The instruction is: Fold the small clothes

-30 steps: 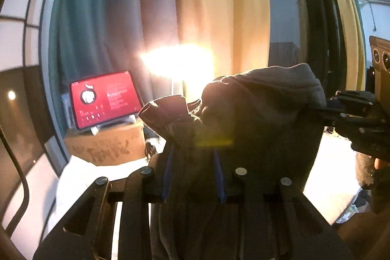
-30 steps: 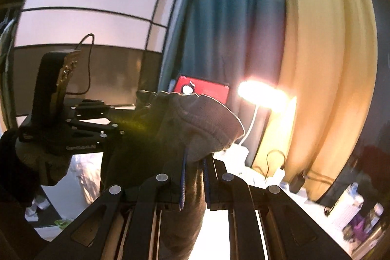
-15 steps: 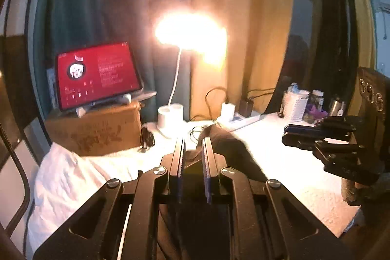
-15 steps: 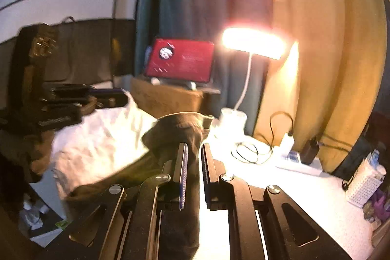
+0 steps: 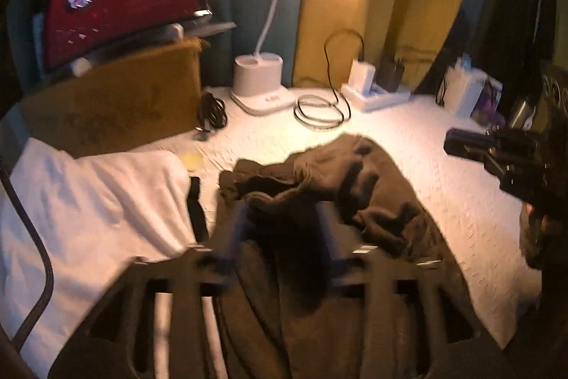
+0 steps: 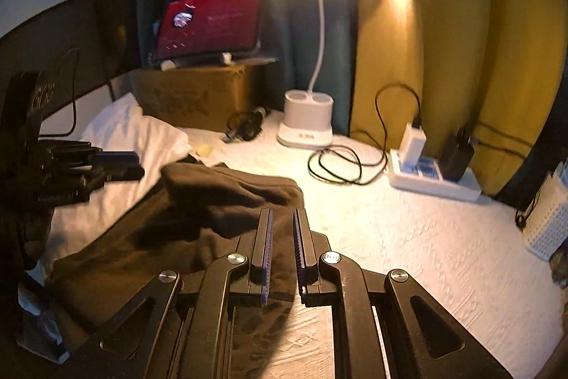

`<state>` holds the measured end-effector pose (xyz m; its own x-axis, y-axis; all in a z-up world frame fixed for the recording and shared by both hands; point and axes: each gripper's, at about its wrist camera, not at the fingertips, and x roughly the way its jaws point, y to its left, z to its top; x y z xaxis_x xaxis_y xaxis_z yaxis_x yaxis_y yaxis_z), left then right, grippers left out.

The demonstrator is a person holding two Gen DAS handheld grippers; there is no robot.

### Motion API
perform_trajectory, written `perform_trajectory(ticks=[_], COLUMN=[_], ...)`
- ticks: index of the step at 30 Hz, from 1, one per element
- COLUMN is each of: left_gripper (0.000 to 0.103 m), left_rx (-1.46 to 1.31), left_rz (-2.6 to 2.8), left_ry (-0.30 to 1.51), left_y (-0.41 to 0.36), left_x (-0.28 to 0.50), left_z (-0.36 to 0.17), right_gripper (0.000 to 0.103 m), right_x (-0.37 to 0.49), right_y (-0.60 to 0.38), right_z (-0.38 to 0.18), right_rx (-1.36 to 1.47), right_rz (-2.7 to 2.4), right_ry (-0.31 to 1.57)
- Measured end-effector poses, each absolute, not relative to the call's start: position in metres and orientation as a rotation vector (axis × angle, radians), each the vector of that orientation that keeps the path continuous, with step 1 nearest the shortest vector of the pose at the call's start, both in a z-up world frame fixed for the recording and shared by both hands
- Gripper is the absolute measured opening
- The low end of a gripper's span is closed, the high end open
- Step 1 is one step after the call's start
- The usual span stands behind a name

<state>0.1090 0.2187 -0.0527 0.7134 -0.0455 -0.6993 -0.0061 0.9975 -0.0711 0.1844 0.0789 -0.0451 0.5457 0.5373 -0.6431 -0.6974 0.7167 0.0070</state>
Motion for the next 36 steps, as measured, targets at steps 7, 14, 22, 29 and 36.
perform_trajectory(ticks=[7,14,22,29,36], left_gripper=[0.054,0.058,0.027,0.005,0.005], left_rx=[0.054,0.064,0.002,0.002,0.003], left_rz=[-0.075,-0.105,-0.157,-0.121,-0.086], left_ry=[0.816,0.839,0.853,0.851,0.797], left_y=[0.209,0.219,0.230,0.232,0.238], left_x=[0.136,0.161,0.176,0.178,0.174], left_z=[-0.069,-0.084,-0.092,-0.093,-0.070], right_gripper=[0.012,0.013,0.103,0.079,0.016], right_x=[0.211,0.247,0.266,0.301,0.300], right_y=[0.085,0.099,0.098,0.107,0.113], right_z=[-0.074,-0.096,-0.088,-0.134,-0.127], right_rx=[-0.257,-0.215,-0.150,-0.015,0.063], right_rz=[0.756,0.801,0.842,0.936,1.005], right_ry=[0.757,0.845,0.843,1.005,0.980])
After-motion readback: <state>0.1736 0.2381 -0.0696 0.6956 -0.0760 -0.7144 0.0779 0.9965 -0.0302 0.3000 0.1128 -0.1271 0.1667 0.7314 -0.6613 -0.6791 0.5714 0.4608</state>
